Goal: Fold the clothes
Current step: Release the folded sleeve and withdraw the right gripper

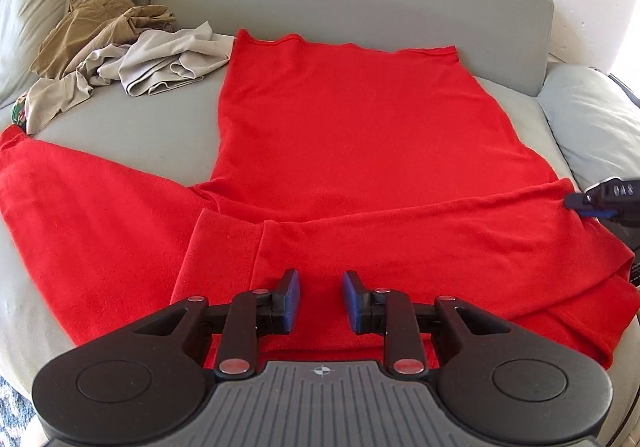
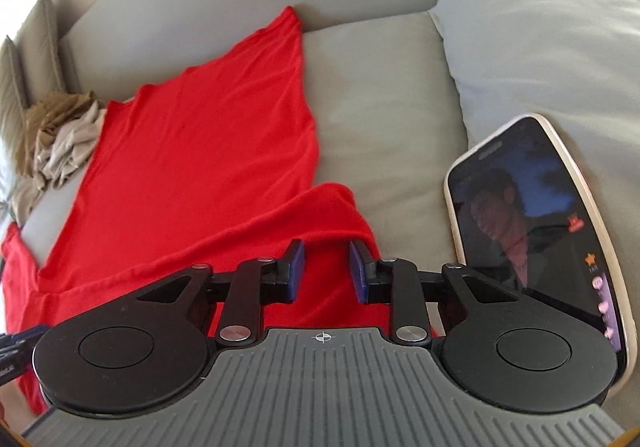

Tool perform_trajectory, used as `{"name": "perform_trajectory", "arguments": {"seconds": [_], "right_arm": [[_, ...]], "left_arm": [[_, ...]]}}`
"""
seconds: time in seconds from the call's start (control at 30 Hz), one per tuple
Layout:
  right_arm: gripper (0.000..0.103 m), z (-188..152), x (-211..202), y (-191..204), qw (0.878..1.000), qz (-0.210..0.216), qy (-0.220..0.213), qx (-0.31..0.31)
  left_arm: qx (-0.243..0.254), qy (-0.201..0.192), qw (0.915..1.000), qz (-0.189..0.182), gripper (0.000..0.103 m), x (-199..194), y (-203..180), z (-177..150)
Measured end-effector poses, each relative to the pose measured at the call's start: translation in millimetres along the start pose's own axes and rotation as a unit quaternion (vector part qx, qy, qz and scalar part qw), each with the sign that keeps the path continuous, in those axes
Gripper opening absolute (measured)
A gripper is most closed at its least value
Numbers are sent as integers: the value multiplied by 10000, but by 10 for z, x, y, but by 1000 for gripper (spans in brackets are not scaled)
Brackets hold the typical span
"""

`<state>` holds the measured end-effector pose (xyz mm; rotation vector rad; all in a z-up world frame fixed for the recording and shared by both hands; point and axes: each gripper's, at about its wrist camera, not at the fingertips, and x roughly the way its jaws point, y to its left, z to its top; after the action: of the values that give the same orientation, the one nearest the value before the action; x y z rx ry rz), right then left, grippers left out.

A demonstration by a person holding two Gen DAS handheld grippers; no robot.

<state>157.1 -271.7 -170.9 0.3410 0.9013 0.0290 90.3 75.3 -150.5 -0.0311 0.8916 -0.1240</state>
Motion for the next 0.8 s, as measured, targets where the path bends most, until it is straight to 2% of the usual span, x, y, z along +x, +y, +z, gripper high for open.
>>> {"name": "perform_trajectory", "arguments": {"seconds": [0.17, 0.3, 0.4, 0.47, 0.6, 0.67, 0.8], "right_arm": [[33, 211, -66, 49, 9987, -267, -377, 193], [33, 65, -138, 131, 9990, -439, 38, 63], [30, -210, -287, 78, 9985, -457, 303, 89], [30, -386, -449, 27, 9985, -459, 300, 61], [33, -525, -761, -72, 9967, -679, 415, 164], [33, -528, -858, -49, 9976, -649, 242, 29], [33, -487, -745, 128, 9982, -529, 201, -189]], "left_arm": [[-75, 30, 10000, -1, 26, 9, 5, 2], [-63, 32, 10000, 5, 26, 9, 3, 1], [-122, 56, 9999, -16, 26, 7, 20, 8], [-97, 55, 9999, -13, 26, 10, 17, 8], [-50, 74, 10000, 18, 26, -19, -21, 4], [-62, 76, 9999, -77, 24, -82, -61, -1], [148, 111, 9995, -263, 24, -179, -238, -54]]}}
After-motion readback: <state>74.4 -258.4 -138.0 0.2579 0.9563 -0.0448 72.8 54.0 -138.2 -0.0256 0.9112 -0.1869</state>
